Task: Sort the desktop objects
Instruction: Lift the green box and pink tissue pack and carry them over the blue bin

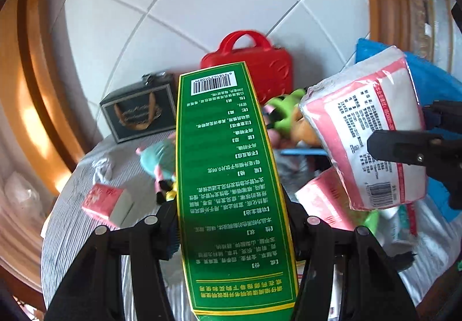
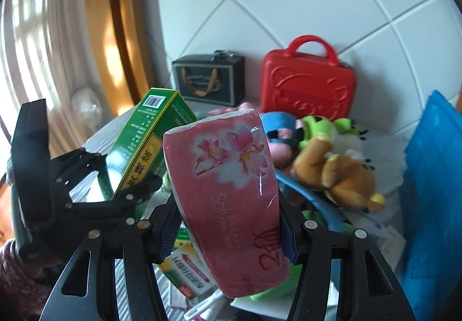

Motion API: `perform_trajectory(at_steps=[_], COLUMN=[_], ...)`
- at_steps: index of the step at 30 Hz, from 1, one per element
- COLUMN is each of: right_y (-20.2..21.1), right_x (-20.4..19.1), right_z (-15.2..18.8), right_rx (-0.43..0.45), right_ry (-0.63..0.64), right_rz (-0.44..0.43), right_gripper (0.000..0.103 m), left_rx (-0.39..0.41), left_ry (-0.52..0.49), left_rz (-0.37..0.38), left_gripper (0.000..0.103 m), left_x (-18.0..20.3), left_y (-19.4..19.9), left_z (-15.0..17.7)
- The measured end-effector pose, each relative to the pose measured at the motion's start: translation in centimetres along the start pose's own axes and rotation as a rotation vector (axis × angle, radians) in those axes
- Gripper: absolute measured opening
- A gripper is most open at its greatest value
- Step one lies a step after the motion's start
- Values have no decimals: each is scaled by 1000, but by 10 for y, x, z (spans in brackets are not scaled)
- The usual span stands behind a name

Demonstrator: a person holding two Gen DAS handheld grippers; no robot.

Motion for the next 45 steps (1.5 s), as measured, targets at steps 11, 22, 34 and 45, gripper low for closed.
perform_trajectory(at_steps=[11, 22, 34, 45], right_y=[104, 235, 335, 351], right_x=[51, 123, 266, 388], right_z=[-6, -6, -5, 5], right_rx=[177, 374, 417, 364], right_ry=[-153, -247, -326, -389], right_rz=[183, 331, 504, 557], right_gripper=[57, 57, 57, 57], left_rx=[182, 318, 350, 316], left_ry=[-140, -239, -287, -331], left_rz=[111, 246, 381, 355], left_gripper=[55, 55, 55, 55], left_x=[64, 177, 344, 436], left_y=[51, 86, 73, 49], left_z=[-78, -155, -231, -276])
Point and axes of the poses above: each gripper's, at about its wrist camera, not at the fingertips, and y roughly against the way its jaws point, x to its right, z to its underside, the point moved 2 cm from there along -y, roughly the way its jaws point, and after that the axes turned 10 degrees about -y, right-handed, at the moved point
